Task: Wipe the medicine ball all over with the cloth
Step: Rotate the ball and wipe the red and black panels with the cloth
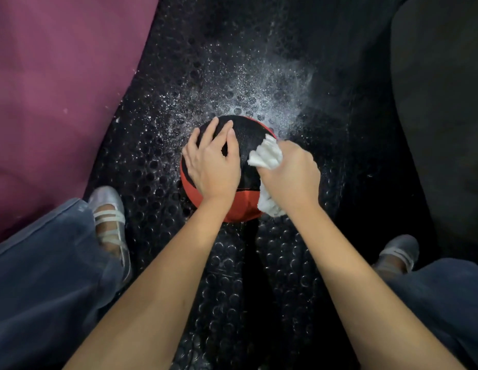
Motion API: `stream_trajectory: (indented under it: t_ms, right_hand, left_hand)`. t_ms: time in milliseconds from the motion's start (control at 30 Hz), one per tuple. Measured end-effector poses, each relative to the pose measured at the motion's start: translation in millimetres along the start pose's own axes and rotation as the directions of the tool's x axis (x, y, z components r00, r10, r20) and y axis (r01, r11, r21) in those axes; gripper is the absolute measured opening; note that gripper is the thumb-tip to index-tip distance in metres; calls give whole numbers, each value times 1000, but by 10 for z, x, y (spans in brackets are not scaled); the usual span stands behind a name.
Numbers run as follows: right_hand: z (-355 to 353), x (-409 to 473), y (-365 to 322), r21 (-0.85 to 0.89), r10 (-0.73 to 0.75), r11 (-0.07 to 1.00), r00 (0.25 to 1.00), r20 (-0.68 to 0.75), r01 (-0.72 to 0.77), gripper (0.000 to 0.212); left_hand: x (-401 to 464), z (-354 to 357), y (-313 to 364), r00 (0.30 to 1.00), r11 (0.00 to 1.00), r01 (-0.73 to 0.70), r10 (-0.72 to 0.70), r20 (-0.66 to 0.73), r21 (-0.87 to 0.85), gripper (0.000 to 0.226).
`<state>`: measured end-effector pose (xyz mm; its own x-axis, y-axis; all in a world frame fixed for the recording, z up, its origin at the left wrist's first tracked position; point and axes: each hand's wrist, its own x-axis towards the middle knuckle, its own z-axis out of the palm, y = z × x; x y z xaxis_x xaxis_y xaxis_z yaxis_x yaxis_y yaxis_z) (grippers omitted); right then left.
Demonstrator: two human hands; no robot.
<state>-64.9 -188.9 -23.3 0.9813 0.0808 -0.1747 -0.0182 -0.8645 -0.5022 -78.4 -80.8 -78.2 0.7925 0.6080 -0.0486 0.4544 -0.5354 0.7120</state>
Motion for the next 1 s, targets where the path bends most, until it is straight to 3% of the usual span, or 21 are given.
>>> stream_trajectory:
  t_ms: [200, 367, 567, 767, 1000]
  right_hand:
    - [-53, 298, -138, -3, 57, 998, 998, -15, -57, 40]
    - [-17, 55, -102, -37, -58, 998, 998, -2, 58, 37]
    - [-142, 637, -71, -5, 130, 992, 988, 79, -130, 23]
    - [-105, 322, -38, 14, 22, 1000, 993, 113, -23, 35]
    - [-37, 721, 83, 80, 193, 976, 977, 91, -201, 30]
  left_hand:
    - [2, 1, 28, 1000, 1000, 19, -19, 22, 2, 33]
    - [-11, -12, 24, 1000, 1000, -10, 10, 25, -5, 33]
    - [-68, -2, -18, 997, 997, -74, 74, 25, 5, 34]
    - [10, -4, -5, 996, 996, -86, 86, 26, 23, 36]
    - [19, -33, -75, 992, 992, -127, 127, 7, -2, 42]
